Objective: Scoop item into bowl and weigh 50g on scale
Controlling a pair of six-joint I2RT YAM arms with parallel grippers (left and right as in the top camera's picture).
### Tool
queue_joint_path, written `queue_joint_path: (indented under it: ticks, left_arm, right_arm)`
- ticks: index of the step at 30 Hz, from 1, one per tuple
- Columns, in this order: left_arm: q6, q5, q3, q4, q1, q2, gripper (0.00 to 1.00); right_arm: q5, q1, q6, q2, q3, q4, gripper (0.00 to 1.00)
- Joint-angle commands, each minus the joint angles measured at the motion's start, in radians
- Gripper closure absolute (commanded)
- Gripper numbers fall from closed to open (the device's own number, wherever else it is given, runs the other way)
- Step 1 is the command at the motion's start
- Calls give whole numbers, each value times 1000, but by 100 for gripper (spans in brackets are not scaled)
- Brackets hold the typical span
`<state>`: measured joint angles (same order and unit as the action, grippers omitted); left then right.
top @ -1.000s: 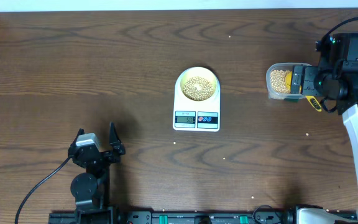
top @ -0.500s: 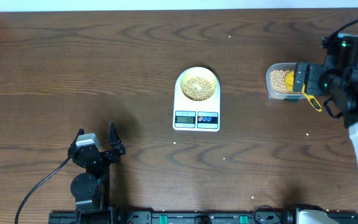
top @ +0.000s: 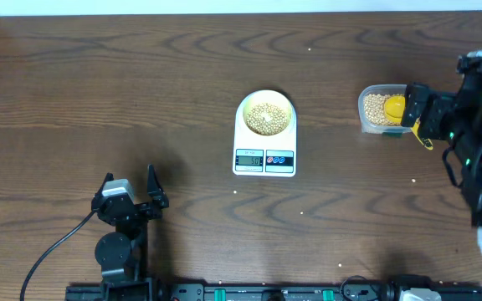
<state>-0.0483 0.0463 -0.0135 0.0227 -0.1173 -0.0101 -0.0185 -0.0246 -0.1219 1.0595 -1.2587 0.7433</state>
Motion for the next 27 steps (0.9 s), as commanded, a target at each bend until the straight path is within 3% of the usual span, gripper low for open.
queue_joint_path:
  ticks: [1,6,14,21,27]
  left_arm:
    - [13,-21,10,48,-5,5,13]
    - [13,-21,10,48,-5,5,13]
    - [13,-21,10,48,-5,5,13]
    - [13,-21,10,48,-5,5,13]
    - [13,-21,10,48,-5,5,13]
  right_arm:
    - [3,10,-24,-113,123,-130,1]
    - [3,10,-39,-266,282,-387,1]
    - [3,10,-42,-443,499,-634,1]
    - [-5,10,-41,-521,750,-1027,1]
    - [-5,10,-42,-578,844,-1108,1]
